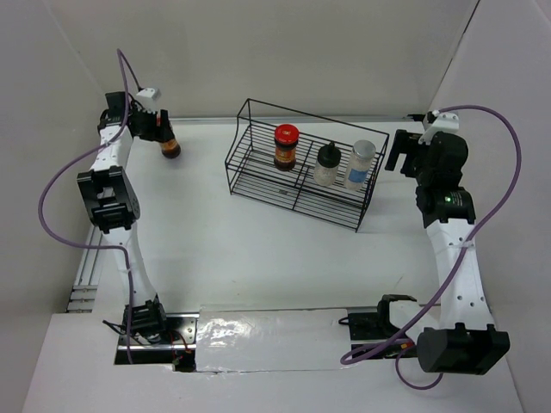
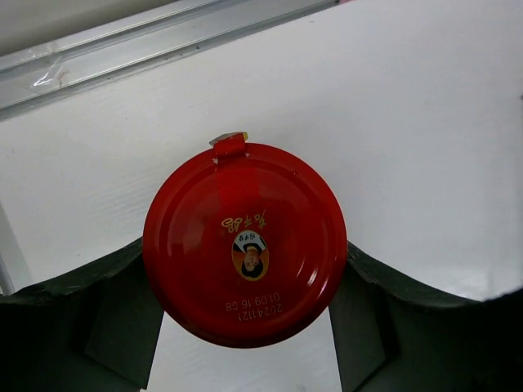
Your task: Organize the condiment bottles
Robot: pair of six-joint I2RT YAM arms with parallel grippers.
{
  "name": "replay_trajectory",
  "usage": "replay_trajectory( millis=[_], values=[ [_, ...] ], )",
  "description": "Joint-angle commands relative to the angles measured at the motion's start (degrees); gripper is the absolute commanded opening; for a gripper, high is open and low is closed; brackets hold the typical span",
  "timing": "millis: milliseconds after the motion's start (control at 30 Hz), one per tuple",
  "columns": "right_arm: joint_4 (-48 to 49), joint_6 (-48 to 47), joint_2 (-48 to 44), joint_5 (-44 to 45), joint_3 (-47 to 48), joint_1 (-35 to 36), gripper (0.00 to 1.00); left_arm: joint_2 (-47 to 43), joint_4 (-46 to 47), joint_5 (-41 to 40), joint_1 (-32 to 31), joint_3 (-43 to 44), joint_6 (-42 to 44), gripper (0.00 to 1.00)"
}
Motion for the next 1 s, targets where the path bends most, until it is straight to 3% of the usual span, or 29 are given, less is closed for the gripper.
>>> replay_trajectory(
  millis=[0, 200, 500, 767, 967],
  values=[
    [3.67, 0.52, -2.41, 0.76, -2.04, -0.15, 0.98, -14.87, 0.09, 6.66, -1.23, 4.68, 3.97, 0.0],
    [4.73, 0.08, -3.91, -0.12, -4.59, -0.23, 0.98, -23.68, -5.62, 9.21, -4.65, 5.02, 7.41, 0.0],
    [5.17, -0.1, -6.9, 0.06, -7.58, -0.23, 0.99, -28.61, -18.8, 15.53, -13.34, 12.5, 8.55, 0.0],
    [4.82, -1.94, -8.84, 0.85, -9.34, -0.23, 1.0, -28.88, -20.66, 14.93, -23.54, 9.96, 9.26, 0.0],
    [4.12, -1.68, -9.63, 0.76, -10.22, -0.15, 1.0, -26.42, -18.55, 12.64, -27.85, 8.37, 8.91, 0.0]
  ],
)
